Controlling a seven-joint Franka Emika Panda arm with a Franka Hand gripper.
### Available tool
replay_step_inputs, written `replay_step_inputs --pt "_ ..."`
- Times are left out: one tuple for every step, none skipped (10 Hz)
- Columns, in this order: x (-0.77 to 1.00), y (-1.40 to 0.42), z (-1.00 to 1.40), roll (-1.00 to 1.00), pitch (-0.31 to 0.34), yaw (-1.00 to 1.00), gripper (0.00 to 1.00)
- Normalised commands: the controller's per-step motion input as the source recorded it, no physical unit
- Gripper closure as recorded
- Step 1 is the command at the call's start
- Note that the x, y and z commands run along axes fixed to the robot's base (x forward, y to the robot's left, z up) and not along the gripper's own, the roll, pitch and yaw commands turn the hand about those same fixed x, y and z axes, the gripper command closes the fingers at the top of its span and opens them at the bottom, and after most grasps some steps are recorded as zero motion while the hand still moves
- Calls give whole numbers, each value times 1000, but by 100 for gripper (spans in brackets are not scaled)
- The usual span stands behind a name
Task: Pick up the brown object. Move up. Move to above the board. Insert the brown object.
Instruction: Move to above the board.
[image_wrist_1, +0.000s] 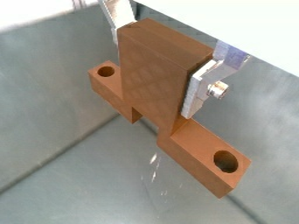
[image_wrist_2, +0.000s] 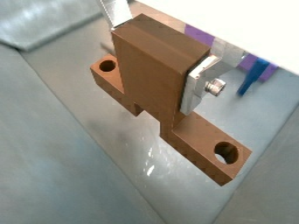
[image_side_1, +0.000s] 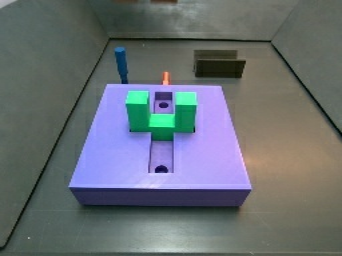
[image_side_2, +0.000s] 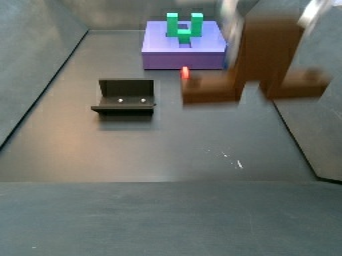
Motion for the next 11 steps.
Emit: replay_step_inputs --pt "47 13 1400 -14 63 4 100" --pt "44 6 799 -2 91 -1 100" --pt "26 -3 391 6 93 2 100" --pt "220 -1400 139 -63 80 -260 100" --pt "214 -1400 123 -58 68 -250 100" --pt "208 -1400 123 -11 24 -106 100" --pt "204 -1400 124 -42 7 -79 100" --pt "206 -1400 128 -13 15 -31 100" --pt "207 -1400 128 -5 16 -13 100" --pt "210 -1400 139 -8 36 -4 100" --pt "213 -1400 142 -17 49 1 100"
